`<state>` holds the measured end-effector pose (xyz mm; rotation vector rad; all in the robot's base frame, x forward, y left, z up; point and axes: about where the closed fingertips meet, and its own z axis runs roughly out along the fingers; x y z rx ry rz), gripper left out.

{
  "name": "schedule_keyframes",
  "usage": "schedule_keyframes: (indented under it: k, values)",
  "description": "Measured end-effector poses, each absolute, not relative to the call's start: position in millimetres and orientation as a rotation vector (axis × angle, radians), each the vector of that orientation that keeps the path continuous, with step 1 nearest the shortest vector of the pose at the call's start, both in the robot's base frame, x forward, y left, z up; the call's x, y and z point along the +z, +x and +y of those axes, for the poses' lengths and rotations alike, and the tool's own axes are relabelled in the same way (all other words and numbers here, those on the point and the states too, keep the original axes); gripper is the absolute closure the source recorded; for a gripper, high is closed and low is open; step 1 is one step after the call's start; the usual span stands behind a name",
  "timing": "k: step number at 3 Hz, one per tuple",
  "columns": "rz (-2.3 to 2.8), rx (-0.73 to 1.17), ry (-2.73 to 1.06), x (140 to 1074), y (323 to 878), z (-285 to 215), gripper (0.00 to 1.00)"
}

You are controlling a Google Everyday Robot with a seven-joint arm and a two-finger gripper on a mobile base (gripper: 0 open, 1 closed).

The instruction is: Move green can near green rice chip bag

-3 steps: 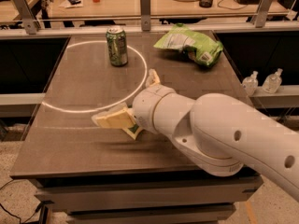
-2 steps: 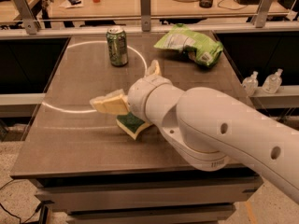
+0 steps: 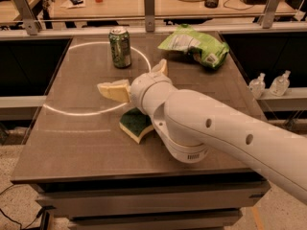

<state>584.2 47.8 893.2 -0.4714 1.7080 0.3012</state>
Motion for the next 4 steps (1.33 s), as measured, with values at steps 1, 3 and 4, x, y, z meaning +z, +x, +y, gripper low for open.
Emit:
schedule_keyframes:
  k: [1,3,4]
  values:
    - [1.711,0.27,-0.486,878,612,56,0.0]
    - [1.684,0.231,-0.575,868,665,79,0.0]
    - [1.686,0.218,-0.561,863,692,82,0.0]
